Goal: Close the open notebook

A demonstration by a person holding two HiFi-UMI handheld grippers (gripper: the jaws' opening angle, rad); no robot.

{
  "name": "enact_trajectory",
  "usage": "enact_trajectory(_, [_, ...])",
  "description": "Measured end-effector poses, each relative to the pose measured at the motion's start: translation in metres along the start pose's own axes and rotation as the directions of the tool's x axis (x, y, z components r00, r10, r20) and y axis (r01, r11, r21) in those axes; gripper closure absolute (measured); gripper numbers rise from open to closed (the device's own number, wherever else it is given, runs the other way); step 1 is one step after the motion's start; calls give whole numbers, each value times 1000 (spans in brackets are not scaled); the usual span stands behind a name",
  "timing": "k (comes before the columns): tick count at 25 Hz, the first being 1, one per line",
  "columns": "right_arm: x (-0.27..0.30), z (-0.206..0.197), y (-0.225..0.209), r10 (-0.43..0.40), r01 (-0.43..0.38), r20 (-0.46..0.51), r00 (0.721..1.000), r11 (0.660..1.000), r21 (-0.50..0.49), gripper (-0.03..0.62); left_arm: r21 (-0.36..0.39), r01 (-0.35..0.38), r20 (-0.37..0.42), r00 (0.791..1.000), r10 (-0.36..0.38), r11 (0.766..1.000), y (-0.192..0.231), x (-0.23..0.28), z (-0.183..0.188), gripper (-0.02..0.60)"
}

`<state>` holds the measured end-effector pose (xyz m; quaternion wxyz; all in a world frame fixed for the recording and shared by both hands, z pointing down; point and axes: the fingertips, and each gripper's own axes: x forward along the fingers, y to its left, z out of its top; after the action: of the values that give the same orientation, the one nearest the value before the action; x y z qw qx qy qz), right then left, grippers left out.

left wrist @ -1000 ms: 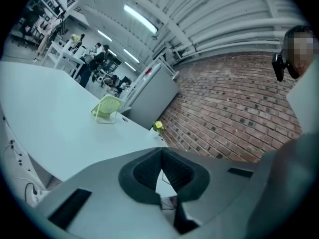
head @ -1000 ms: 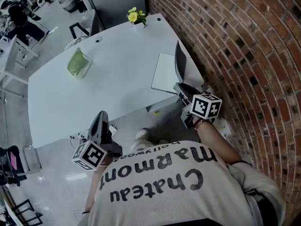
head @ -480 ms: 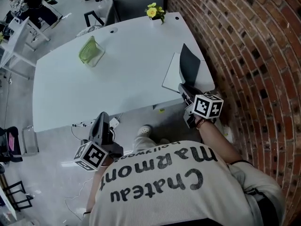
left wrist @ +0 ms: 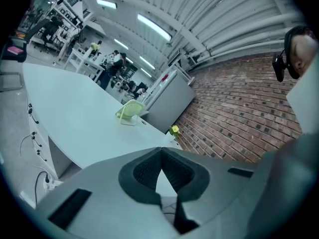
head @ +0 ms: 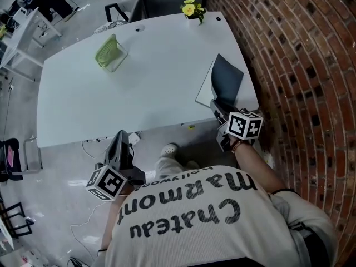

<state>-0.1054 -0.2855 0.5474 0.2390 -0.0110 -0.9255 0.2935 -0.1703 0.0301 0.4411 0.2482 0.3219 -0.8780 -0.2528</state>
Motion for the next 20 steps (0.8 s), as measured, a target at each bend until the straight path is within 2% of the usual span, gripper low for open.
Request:
enact_trajectory(11, [19, -10, -3, 23, -23, -69, 997, 1000, 11, 571, -17, -28, -7, 1000, 28, 999, 6, 8, -2, 581])
enact_trajectory(20, [27, -15, -3, 31, -28, -111, 993, 999, 29, 565, -15, -18, -16, 1000, 17, 1000, 6, 20, -2, 581])
